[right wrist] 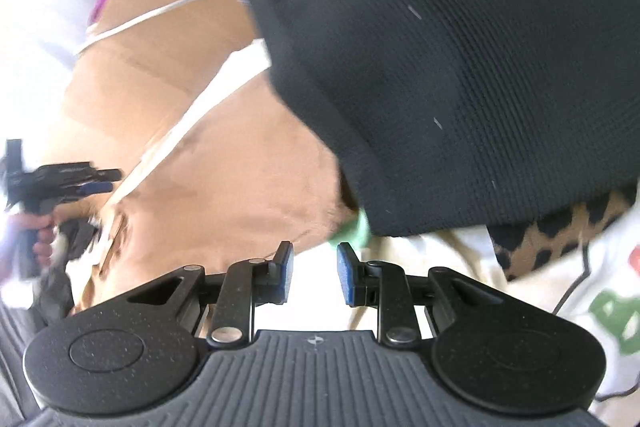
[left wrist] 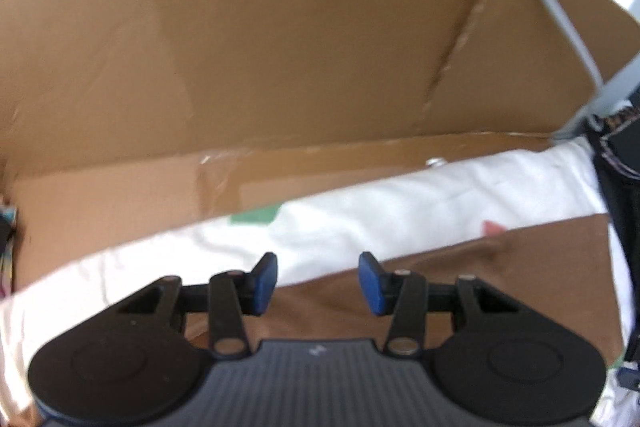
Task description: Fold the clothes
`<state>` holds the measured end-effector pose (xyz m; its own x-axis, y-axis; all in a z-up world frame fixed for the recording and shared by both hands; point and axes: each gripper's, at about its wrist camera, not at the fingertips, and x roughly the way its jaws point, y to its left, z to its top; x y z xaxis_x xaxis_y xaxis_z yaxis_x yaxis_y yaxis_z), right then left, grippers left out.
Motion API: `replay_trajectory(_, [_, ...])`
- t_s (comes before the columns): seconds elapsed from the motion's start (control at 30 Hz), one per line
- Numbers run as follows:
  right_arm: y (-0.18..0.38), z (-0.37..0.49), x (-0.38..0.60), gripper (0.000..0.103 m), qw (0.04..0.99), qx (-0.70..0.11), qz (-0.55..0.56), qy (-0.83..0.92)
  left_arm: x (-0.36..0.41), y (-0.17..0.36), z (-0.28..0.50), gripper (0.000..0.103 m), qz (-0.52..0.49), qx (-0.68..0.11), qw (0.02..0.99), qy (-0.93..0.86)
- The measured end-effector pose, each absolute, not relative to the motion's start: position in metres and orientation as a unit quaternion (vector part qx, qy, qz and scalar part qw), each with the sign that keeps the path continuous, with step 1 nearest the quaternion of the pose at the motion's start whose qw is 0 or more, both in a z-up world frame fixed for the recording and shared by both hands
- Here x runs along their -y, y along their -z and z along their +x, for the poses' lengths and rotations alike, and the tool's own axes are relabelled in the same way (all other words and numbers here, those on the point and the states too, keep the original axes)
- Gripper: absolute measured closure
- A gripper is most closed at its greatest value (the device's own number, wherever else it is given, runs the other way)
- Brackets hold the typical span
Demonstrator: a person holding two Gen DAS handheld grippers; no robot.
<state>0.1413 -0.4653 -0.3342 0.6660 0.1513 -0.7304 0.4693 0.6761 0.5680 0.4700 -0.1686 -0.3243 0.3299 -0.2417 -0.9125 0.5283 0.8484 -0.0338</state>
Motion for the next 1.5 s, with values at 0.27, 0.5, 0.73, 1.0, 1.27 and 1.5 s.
replay_trajectory(0.27, [0.29,0.165,0.458,0.078,0.865,-0.392,0.306,0.064,0.138,0.326,0.465,0.054,0.105,-0.514,0.819,0.231])
replay_trajectory(0.5, [0.296,0.213,0.471,0.078,0.887,-0.393,0.238,0.053,0.104,0.332,0.464,0.05,0.04,-0.529,0.809,0.254])
replay_trajectory(0.73, [0.304,0.28,0.459,0.078,0.895,-0.406,0.181,0.035,0.093,0.346,0.475,0.051,0.009,-0.516,0.82,0.247])
replay_trajectory(1.0, [0.331,0.343,0.424,0.08,0.878,-0.439,0.19,-0.017,0.072,0.358,0.496,0.095,-0.058,-0.523,0.813,0.248])
replay_trajectory(1.27, [0.337,0.394,0.396,0.08,0.878,-0.447,0.169,-0.01,0.056,0.352,0.492,0.06,-0.098,-0.508,0.808,0.281])
replay_trajectory(1.5, [0.351,0.406,0.394,0.08,0.869,-0.46,0.181,0.015,0.062,0.357,0.48,0.053,-0.069,-0.51,0.798,0.313])
